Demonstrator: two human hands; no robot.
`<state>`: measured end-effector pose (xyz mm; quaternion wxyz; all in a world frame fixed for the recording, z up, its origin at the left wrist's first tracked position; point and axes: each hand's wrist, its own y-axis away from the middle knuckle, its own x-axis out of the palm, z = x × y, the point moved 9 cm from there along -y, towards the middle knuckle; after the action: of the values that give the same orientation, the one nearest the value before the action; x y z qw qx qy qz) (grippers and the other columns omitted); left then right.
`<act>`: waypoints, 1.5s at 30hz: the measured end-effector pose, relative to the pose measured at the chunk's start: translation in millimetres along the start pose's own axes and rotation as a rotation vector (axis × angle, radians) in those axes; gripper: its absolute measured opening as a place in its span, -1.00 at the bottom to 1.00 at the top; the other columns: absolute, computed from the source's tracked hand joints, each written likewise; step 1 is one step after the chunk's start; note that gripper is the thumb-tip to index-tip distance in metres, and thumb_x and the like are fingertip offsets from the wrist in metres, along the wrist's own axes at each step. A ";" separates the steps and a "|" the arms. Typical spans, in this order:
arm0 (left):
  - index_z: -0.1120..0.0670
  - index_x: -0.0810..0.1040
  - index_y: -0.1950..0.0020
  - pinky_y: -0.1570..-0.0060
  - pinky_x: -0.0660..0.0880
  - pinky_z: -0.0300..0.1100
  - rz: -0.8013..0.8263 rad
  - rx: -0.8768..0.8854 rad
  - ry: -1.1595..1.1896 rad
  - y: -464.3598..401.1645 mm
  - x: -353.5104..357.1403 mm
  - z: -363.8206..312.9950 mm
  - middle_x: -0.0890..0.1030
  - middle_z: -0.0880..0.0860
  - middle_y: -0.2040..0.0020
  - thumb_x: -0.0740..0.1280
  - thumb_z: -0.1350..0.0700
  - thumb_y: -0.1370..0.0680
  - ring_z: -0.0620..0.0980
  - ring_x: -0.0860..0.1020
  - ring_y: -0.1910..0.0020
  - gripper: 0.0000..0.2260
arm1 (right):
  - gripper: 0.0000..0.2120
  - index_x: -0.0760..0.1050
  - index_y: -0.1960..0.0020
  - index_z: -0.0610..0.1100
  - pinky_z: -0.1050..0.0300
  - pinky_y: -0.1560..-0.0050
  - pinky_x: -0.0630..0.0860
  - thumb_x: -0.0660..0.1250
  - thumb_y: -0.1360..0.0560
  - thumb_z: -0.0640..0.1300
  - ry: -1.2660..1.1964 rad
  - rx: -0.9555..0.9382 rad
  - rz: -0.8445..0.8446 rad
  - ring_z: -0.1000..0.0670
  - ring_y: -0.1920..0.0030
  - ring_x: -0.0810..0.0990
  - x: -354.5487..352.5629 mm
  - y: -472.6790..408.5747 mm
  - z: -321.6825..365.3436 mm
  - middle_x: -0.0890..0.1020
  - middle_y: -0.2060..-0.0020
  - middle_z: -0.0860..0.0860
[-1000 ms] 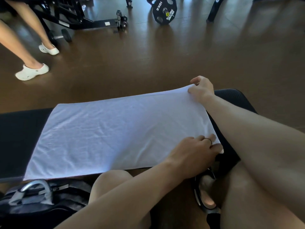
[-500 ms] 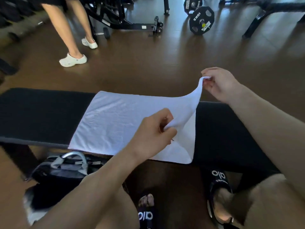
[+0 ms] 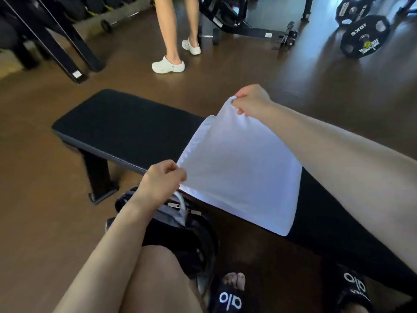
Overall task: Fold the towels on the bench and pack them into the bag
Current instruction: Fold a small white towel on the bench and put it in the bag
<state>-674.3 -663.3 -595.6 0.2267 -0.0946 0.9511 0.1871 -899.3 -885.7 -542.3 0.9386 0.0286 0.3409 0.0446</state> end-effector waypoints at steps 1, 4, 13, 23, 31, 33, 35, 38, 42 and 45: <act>0.15 0.52 0.21 0.21 0.44 -0.10 -0.004 -0.028 -0.064 -5.9 -3.3 10.5 0.51 0.01 0.33 0.38 0.05 -0.42 0.00 0.48 0.29 -0.84 | -0.84 0.64 0.08 -0.13 0.15 0.19 0.54 0.29 -0.45 -0.19 0.082 -0.021 0.014 -0.09 0.15 0.70 13.5 -4.9 2.6 0.65 0.23 -0.06; 0.03 0.58 0.11 0.25 0.42 -0.17 -0.013 -0.081 -0.224 -16.6 -9.1 30.1 0.58 -0.03 0.22 0.40 0.05 -0.50 -0.03 0.53 0.22 -0.93 | -0.80 0.67 0.06 -0.06 0.10 0.00 0.61 0.27 -0.45 -0.15 0.215 -0.006 0.066 -0.13 0.02 0.67 46.7 -18.2 0.1 0.69 0.06 -0.03; -0.04 0.58 0.12 0.24 0.49 -0.18 0.000 -0.060 -0.345 -28.2 -14.5 38.6 0.64 -0.04 0.17 0.42 0.03 -0.50 -0.02 0.64 0.18 -0.95 | -0.83 0.63 -0.02 -0.08 0.13 -0.05 0.57 0.36 -0.46 -0.24 0.131 0.032 0.242 -0.09 0.02 0.60 89.9 -52.0 -19.7 0.64 0.05 -0.02; -0.03 0.62 0.14 0.15 0.42 -0.26 -0.122 0.073 -0.421 -30.8 -22.4 20.7 0.58 -0.10 0.09 0.44 0.06 -0.48 -0.14 0.57 0.08 -0.98 | -0.89 0.66 0.14 -0.16 0.18 0.26 0.33 0.40 -0.35 -0.21 -0.076 0.060 0.166 -0.03 0.24 0.41 71.3 -57.8 -18.7 0.48 0.27 -0.02; 0.03 0.65 0.13 0.27 0.40 -0.36 -0.162 0.110 -0.369 -24.9 -27.0 10.1 0.63 -0.09 0.23 0.45 0.13 -0.47 -0.13 0.58 0.18 -0.99 | -0.91 0.66 0.25 -0.12 0.16 0.22 0.41 0.44 -0.35 -0.28 -0.188 -0.047 0.206 -0.02 0.27 0.48 6.6 -18.6 2.4 0.54 0.30 -0.10; 0.06 0.64 0.16 0.26 0.38 -0.40 -0.209 0.204 -0.377 -19.6 -30.6 -3.7 0.62 -0.04 0.23 0.44 0.18 -0.47 -0.07 0.59 0.18 -0.97 | -0.87 0.63 0.25 -0.17 0.12 0.08 0.51 0.40 -0.40 -0.36 -0.263 -0.042 0.244 -0.03 0.17 0.56 -17.1 -3.1 5.4 0.56 0.22 -0.15; 0.09 0.63 0.18 0.26 0.35 -0.48 -0.262 0.334 -0.432 -12.5 -33.5 -23.1 0.60 -0.02 0.22 0.44 0.21 -0.46 -0.06 0.57 0.19 -0.95 | -0.83 0.59 0.24 -0.19 0.17 0.12 0.53 0.36 -0.44 -0.41 -0.326 -0.063 0.208 0.01 0.21 0.57 -50.7 16.1 8.7 0.54 0.27 -0.10; 0.14 0.60 0.17 0.20 0.46 -0.29 -0.305 0.505 -0.469 -0.4 -34.2 -57.1 0.58 0.02 0.20 0.43 0.25 -0.49 0.00 0.55 0.20 -0.94 | -0.85 0.60 0.22 -0.18 0.22 0.12 0.56 0.38 -0.44 -0.39 -0.379 -0.091 0.114 0.01 0.17 0.62 -104.8 45.6 0.8 0.58 0.24 -0.08; 0.18 0.57 0.15 0.15 0.46 -0.13 -0.309 0.737 -0.503 18.6 -32.3 -115.6 0.56 0.09 0.15 0.42 0.29 -0.50 0.04 0.51 0.17 -0.93 | -0.79 0.65 0.29 -0.09 0.17 0.00 0.59 0.42 -0.41 -0.36 -0.446 -0.118 -0.035 -0.05 0.03 0.68 -165.5 85.5 -29.7 0.65 0.17 -0.08; 0.18 0.55 0.11 0.10 0.51 -0.05 -0.248 0.915 -0.560 32.9 -25.0 -160.7 0.56 0.11 0.10 0.40 0.32 -0.51 0.07 0.53 0.14 -0.92 | -0.80 0.63 0.23 -0.12 0.19 -0.02 0.58 0.40 -0.45 -0.38 -0.497 -0.151 -0.131 -0.02 0.05 0.68 -199.5 117.1 -51.1 0.66 0.18 -0.07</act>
<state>-724.7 -695.0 -440.8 0.5096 -0.0441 0.8204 -0.2557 -1092.0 -788.7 -444.5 0.9939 -0.0536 0.0968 0.0008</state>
